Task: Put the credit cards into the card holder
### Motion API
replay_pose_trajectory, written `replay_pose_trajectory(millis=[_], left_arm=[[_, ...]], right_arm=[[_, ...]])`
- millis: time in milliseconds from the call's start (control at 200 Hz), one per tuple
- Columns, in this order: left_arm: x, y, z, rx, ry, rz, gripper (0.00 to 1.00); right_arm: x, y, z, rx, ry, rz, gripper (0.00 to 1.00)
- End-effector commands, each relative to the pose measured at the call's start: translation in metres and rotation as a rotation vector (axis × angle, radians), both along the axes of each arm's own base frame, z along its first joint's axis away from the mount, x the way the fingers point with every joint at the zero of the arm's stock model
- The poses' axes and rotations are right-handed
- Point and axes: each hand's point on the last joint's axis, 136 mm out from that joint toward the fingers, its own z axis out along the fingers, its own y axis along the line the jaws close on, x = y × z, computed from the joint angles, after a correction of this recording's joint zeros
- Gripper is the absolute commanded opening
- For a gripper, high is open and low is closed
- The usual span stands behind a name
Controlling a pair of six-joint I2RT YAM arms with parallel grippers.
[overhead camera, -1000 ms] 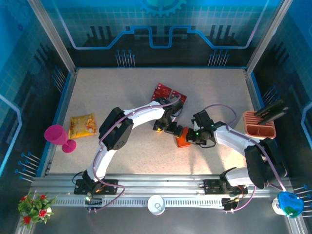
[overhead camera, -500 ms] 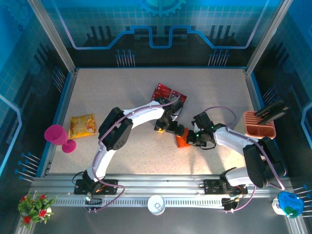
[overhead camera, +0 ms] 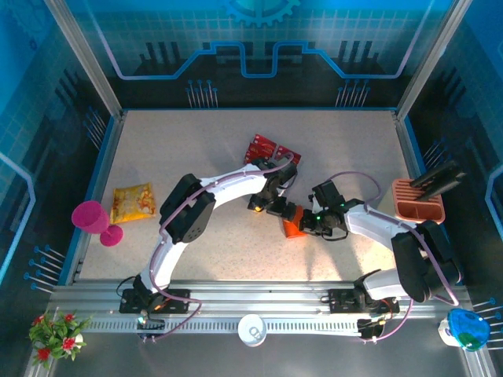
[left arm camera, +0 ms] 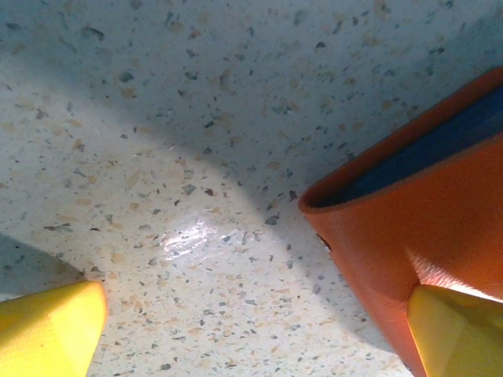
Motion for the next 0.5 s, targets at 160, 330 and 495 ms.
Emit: replay_pose_trajectory(millis=[160,330,495], left_arm=[[-0.012,0.026,-0.026,0.197,-0.004,-0.102,0.99],[-0.014,0.033,-0.031,0.232,-0.004,-0.118,0.99],[-0.016,0.038,-0.034,0.251,-0.006,-0.132,0.99]], right_arm=[[0.022,-0.022,0.04,0.015,-0.046,-0.085,0.05],[0.027,-0.034,0.041,-0.026,-0.035,-0.088,0.28],[0.032,-0.03,0.037,-0.03,-0.014,-0.047,0.39]])
